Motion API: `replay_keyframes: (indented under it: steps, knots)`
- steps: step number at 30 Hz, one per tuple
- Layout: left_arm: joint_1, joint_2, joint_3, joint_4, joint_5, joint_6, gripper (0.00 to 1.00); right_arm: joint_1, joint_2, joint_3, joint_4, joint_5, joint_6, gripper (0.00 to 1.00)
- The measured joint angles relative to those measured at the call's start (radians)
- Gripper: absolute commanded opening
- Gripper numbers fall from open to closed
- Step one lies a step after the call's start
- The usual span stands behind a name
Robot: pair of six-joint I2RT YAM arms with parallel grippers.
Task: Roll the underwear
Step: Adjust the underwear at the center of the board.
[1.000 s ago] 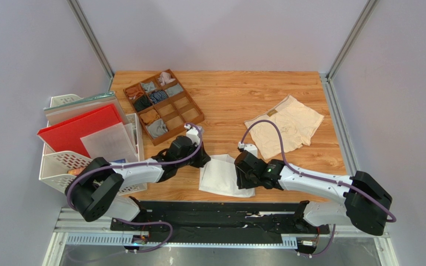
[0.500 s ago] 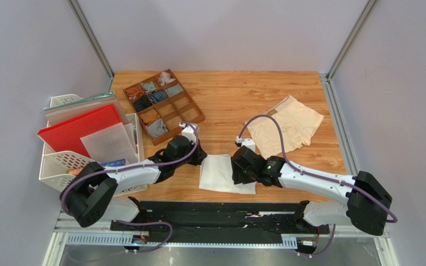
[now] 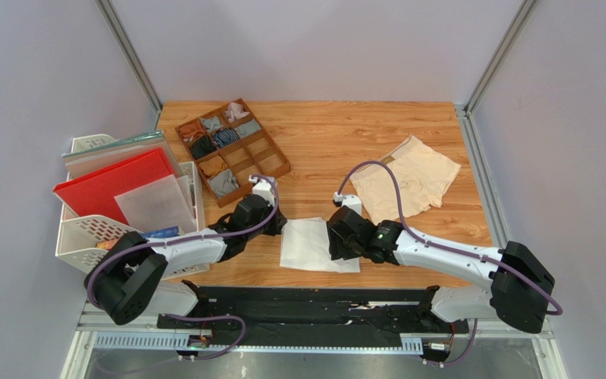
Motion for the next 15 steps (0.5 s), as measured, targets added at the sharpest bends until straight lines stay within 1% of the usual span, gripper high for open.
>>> replay_keyframes:
  steps: [4,7,11,15]
  knots:
    - [0.006,0.000,-0.006,0.000,-0.006,0.000,0.00,-0.013,0.025,0.000,0.003,0.012,-0.003,0.50]
    - [0.009,0.000,-0.007,0.000,-0.011,0.001,0.00,-0.058,0.040,0.000,0.009,0.016,-0.023,0.48]
    - [0.012,0.003,-0.007,0.000,-0.019,0.003,0.00,-0.128,0.066,0.008,0.055,0.016,-0.069,0.43]
    - [0.013,0.014,-0.007,0.000,-0.027,0.003,0.00,-0.174,0.146,0.055,0.126,0.000,-0.122,0.41]
